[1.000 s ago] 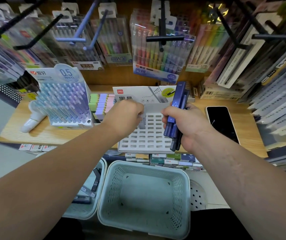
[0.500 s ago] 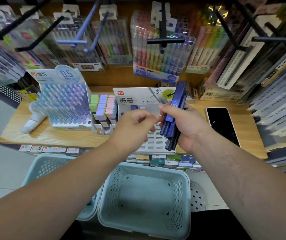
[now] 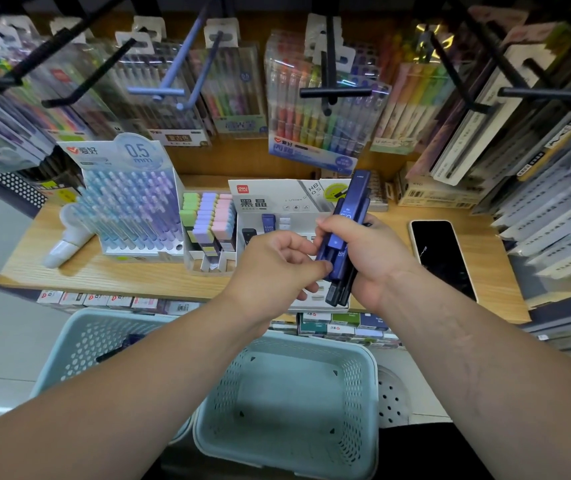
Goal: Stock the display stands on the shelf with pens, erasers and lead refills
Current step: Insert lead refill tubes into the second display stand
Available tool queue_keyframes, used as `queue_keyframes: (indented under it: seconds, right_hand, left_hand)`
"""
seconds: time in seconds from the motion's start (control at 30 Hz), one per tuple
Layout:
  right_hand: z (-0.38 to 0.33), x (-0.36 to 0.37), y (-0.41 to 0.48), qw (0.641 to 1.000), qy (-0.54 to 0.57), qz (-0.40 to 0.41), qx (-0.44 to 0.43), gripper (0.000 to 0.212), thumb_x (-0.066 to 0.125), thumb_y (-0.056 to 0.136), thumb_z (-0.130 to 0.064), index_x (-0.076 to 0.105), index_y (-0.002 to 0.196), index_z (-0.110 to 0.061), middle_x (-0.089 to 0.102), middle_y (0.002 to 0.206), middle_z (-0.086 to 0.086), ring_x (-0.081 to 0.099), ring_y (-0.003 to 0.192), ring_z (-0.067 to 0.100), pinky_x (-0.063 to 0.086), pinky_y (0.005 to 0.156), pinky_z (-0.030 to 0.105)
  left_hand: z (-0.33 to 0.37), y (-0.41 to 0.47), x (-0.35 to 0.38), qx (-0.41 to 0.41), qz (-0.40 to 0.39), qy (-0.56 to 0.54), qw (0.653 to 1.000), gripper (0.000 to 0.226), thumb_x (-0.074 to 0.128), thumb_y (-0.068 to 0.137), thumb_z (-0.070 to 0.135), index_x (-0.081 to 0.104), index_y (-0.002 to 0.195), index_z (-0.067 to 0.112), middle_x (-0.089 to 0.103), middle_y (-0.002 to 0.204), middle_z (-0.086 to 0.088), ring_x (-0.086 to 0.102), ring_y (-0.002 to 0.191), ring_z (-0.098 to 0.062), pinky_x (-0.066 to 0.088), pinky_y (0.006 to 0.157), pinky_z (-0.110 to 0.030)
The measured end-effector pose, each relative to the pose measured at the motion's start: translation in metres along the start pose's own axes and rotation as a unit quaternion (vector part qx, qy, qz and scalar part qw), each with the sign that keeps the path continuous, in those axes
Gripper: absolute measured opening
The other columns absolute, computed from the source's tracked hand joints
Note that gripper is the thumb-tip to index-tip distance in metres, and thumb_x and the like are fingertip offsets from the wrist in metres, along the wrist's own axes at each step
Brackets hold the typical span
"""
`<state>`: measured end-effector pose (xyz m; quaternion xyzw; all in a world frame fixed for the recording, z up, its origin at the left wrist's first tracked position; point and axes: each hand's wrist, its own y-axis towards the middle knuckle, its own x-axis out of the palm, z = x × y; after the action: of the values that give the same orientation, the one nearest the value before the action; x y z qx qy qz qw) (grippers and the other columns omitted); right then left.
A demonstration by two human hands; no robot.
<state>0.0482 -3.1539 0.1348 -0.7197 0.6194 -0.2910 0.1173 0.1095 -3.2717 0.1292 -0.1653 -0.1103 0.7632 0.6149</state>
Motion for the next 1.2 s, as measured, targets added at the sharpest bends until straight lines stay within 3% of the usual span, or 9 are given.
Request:
queue_keyframes:
  seconds: [0.1, 0.3, 0.53, 0.8, 0.87, 1.0, 1.1, 1.2]
  right_hand:
    - [-0.001, 0.000, 0.002, 1.000, 0.004, 0.007, 0.001, 0.042, 0.073, 0.085, -0.007, 0.057, 0.121, 0.007, 0.064, 0.079, 0.014, 0.062, 0.056, 0.024, 0.053, 0.050, 0.034]
    - [-0.001, 0.000, 0.002, 1.000, 0.006, 0.019, 0.003, 0.038, 0.072, 0.085, -0.003, 0.060, 0.121, 0.002, 0.068, 0.092, 0.019, 0.067, 0.062, 0.027, 0.059, 0.055, 0.039]
    - [0.000, 0.002, 0.003, 0.999, -0.004, 0.035, 0.004, 0.032, 0.068, 0.088, 0.000, 0.061, 0.119, 0.003, 0.071, 0.081, 0.019, 0.067, 0.053, 0.020, 0.054, 0.047, 0.030]
    - [0.001, 0.001, 0.005, 0.998, 0.006, 0.057, -0.002, 0.030, 0.070, 0.087, 0.000, 0.062, 0.116, -0.001, 0.073, 0.083, 0.014, 0.071, 0.062, 0.016, 0.057, 0.053, 0.028]
    - [0.000, 0.001, 0.005, 0.998, 0.010, 0.058, 0.001, 0.027, 0.071, 0.088, -0.001, 0.061, 0.112, -0.005, 0.073, 0.083, 0.014, 0.071, 0.062, 0.016, 0.057, 0.054, 0.029]
    - [0.001, 0.003, 0.005, 0.998, 0.012, 0.053, 0.012, 0.023, 0.070, 0.088, -0.001, 0.061, 0.108, -0.006, 0.071, 0.071, 0.010, 0.070, 0.060, 0.017, 0.057, 0.055, 0.031]
    - [0.002, 0.005, 0.004, 0.999, 0.001, 0.035, 0.023, 0.020, 0.069, 0.088, -0.002, 0.062, 0.107, -0.005, 0.070, 0.066, 0.009, 0.067, 0.057, 0.017, 0.056, 0.054, 0.029]
    - [0.004, 0.008, 0.002, 0.999, -0.006, 0.017, 0.029, 0.014, 0.068, 0.091, -0.004, 0.063, 0.104, -0.005, 0.071, 0.072, 0.013, 0.066, 0.056, 0.018, 0.056, 0.052, 0.028]
  left_hand:
    - [-0.001, 0.002, -0.002, 0.007, -0.002, -0.011, 1.000, 0.017, 0.078, 0.081, 0.001, 0.067, 0.093, 0.008, 0.066, 0.065, -0.004, 0.061, 0.055, -0.016, 0.048, 0.049, -0.026]
    - [-0.006, 0.005, -0.011, -0.006, -0.025, -0.044, 0.999, 0.009, 0.068, 0.089, -0.001, 0.069, 0.090, 0.007, 0.067, 0.064, -0.002, 0.060, 0.056, -0.017, 0.050, 0.053, -0.028]
    - [-0.002, 0.005, -0.016, -0.028, -0.009, -0.093, 0.995, 0.014, 0.052, 0.100, 0.005, 0.065, 0.094, 0.006, 0.066, 0.080, -0.013, 0.065, 0.062, -0.023, 0.052, 0.055, -0.031]
    - [0.005, 0.010, -0.038, 0.047, 0.007, -0.085, 0.995, 0.015, 0.054, 0.099, 0.003, 0.065, 0.107, 0.010, 0.063, 0.063, -0.008, 0.059, 0.050, -0.024, 0.049, 0.047, -0.030]
    - [0.008, 0.010, -0.043, 0.058, -0.019, -0.093, 0.994, 0.015, 0.060, 0.096, 0.005, 0.067, 0.109, 0.007, 0.065, 0.065, -0.010, 0.062, 0.053, -0.024, 0.052, 0.050, -0.030]
    - [0.014, 0.009, -0.054, 0.089, -0.090, -0.073, 0.989, 0.037, 0.076, 0.071, 0.009, 0.066, 0.106, 0.006, 0.071, 0.072, -0.012, 0.072, 0.070, -0.029, 0.058, 0.061, -0.031]
    - [0.017, 0.010, -0.059, 0.123, -0.089, -0.031, 0.988, 0.025, 0.072, 0.080, -0.002, 0.066, 0.104, 0.005, 0.074, 0.073, -0.011, 0.074, 0.075, -0.028, 0.058, 0.062, -0.031]
    - [0.019, 0.014, -0.064, 0.152, -0.055, -0.002, 0.987, 0.018, 0.069, 0.085, -0.005, 0.069, 0.100, 0.005, 0.074, 0.069, -0.011, 0.072, 0.064, -0.026, 0.056, 0.056, -0.031]
